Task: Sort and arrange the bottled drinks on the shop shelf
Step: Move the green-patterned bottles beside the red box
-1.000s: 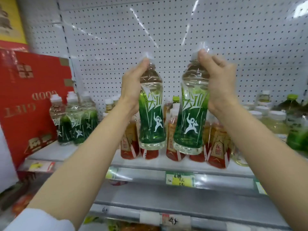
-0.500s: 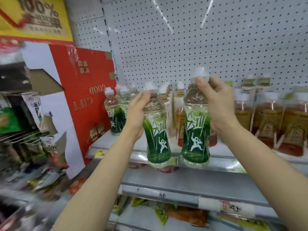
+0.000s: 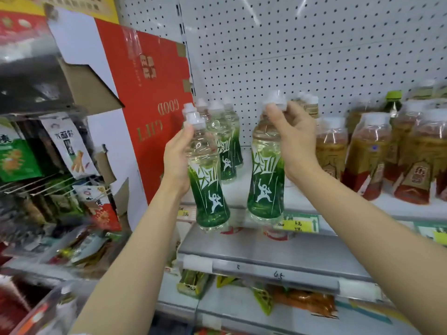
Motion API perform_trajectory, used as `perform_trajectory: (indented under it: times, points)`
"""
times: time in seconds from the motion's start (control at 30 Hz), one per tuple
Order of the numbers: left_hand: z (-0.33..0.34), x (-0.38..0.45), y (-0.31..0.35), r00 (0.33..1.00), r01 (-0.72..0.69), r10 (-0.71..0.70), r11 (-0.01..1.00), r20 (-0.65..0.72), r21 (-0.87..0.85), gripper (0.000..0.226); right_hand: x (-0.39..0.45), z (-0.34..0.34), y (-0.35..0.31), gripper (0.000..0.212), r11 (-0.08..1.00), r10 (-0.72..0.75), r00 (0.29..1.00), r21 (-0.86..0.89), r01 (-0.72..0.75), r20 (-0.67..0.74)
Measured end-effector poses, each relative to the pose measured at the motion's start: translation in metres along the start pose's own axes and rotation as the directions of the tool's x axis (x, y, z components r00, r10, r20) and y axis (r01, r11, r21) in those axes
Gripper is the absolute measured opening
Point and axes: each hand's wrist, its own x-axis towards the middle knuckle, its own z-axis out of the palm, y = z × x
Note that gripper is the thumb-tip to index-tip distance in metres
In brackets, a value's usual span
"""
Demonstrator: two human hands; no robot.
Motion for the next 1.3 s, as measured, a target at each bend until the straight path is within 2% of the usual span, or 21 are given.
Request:
perform_trajectory:
  times: [0.13,0.27,0.47,0.6,0.67,0.73,0.87,1.03,1.13,1.23,1.3]
  points:
    - [-0.012,0.012,-0.015,0.999,-0.031,0.03,0.999,-0.039,-0.027,0.037,0.012,0.025,0.014,0.015,1.0,-0.017,0.999,-0.007,0.017,0.047]
    - [-0.017,0.03,-0.019,0.998,-0.043,0.041,0.999,-0.056,-0.025,0.036,0.021,0.048,0.027,0.017,0.996,-0.049,0.996,-0.069,0.054,0.071]
    - [-0.034,0.077,-0.025,0.988,-0.149,0.149,0.989,-0.048,-0.013,0.037,0.037,0.081,0.048,0.018,0.993,-0.063,0.996,-0.092,0.068,0.058]
    - [-0.046,0.099,-0.04,0.994,-0.109,0.108,0.994,0.01,0.03,0.041,0.038,0.104,0.072,0.025,0.992,-0.004,0.995,-0.127,0.018,0.104]
    - [-0.048,0.102,-0.048,0.995,-0.098,0.097,0.995,0.026,0.025,0.032,0.039,0.111,0.083,0.032,0.991,0.004,0.995,-0.131,0.009,0.101]
    - [-0.047,0.102,-0.053,0.995,-0.089,0.089,0.996,0.048,-0.017,0.025,0.039,0.114,0.088,0.031,0.995,0.013,0.995,-0.103,-0.003,0.098]
    - [-0.051,0.102,-0.063,0.997,-0.075,0.076,0.996,0.012,-0.049,0.017,0.026,0.115,0.097,0.038,0.99,-0.004,0.99,-0.138,0.023,0.138]
    - [-0.053,0.094,-0.064,0.991,-0.132,0.131,0.991,0.015,0.029,0.039,0.013,0.11,0.096,0.057,0.967,-0.001,0.99,-0.253,0.037,0.14]
    - [-0.058,0.075,-0.069,0.987,-0.133,0.143,0.982,-0.07,0.137,0.063,-0.003,0.101,0.099,0.076,0.941,0.055,0.992,-0.337,-0.014,0.113]
    - [-0.061,0.044,-0.087,0.98,-0.004,0.073,0.937,-0.184,0.35,0.083,-0.03,0.088,0.115,0.085,0.855,0.204,0.977,-0.498,-0.145,0.066]
    - [-0.056,0.031,-0.095,0.976,0.117,-0.022,0.891,-0.215,0.439,0.089,-0.037,0.085,0.128,0.079,0.79,0.302,0.952,-0.574,-0.216,0.058]
